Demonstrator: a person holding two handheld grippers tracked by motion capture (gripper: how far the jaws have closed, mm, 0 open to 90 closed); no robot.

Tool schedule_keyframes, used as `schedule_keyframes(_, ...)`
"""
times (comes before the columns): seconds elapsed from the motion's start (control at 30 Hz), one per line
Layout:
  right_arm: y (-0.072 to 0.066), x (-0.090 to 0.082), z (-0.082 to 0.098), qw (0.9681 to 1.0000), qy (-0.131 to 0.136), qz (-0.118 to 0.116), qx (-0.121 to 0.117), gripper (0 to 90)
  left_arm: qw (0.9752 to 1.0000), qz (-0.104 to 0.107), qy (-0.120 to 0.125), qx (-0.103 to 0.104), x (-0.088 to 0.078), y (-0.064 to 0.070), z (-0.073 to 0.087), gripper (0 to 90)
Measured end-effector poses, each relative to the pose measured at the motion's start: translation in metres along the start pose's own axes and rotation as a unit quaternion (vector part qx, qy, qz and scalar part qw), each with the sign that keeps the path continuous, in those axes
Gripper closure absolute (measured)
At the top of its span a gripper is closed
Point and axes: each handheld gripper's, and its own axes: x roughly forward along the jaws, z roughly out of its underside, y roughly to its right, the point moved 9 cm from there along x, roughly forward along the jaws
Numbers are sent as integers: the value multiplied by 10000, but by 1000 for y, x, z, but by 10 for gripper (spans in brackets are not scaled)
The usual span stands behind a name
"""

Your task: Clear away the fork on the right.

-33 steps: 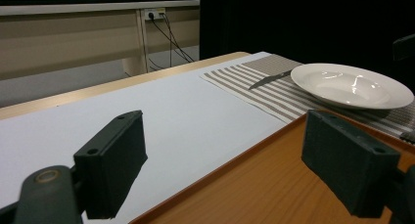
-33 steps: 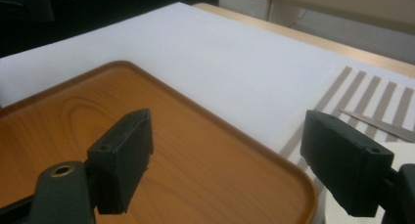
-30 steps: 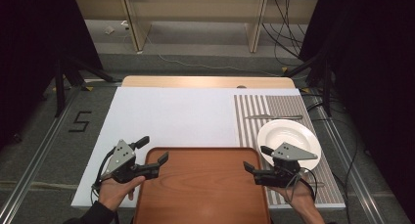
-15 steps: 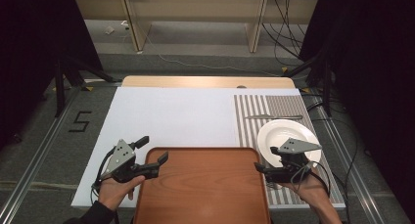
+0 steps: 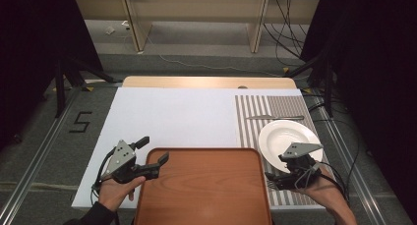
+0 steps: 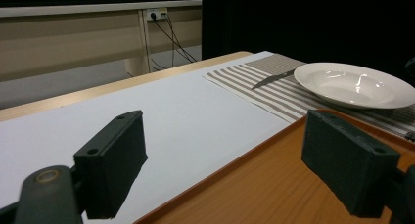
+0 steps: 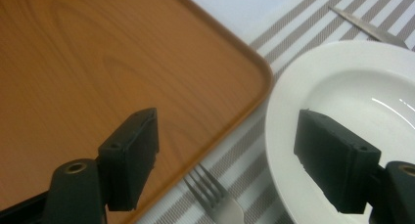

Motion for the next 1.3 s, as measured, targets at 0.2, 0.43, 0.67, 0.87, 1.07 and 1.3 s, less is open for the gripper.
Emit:
schedule_keyframes(0.2,6,-1,12,9996,-287,57,-20,255,10000,-9,3,-2,0,-1,0,160)
schedule_keyframes(0.43,14,-3,28,9985,-541,99,25,255,10000,-9,7,11,0,0,-1,161)
schedule_keyframes(0.67,15,-1,37,9964,-830,132,-95,258,10000,-11,16,6,-1,-1,-1,161)
schedule_keyframes(0.87,17,1,45,9941,-1061,156,-155,265,10000,-14,18,2,-1,-1,-1,161)
schedule_keyframes(1.07,21,-4,50,9928,-1176,158,-141,283,10000,-25,13,0,0,-1,-1,162)
schedule_keyframes(1.3,28,-5,63,9898,-1416,126,-30,288,10000,-25,15,1,0,-1,-1,162)
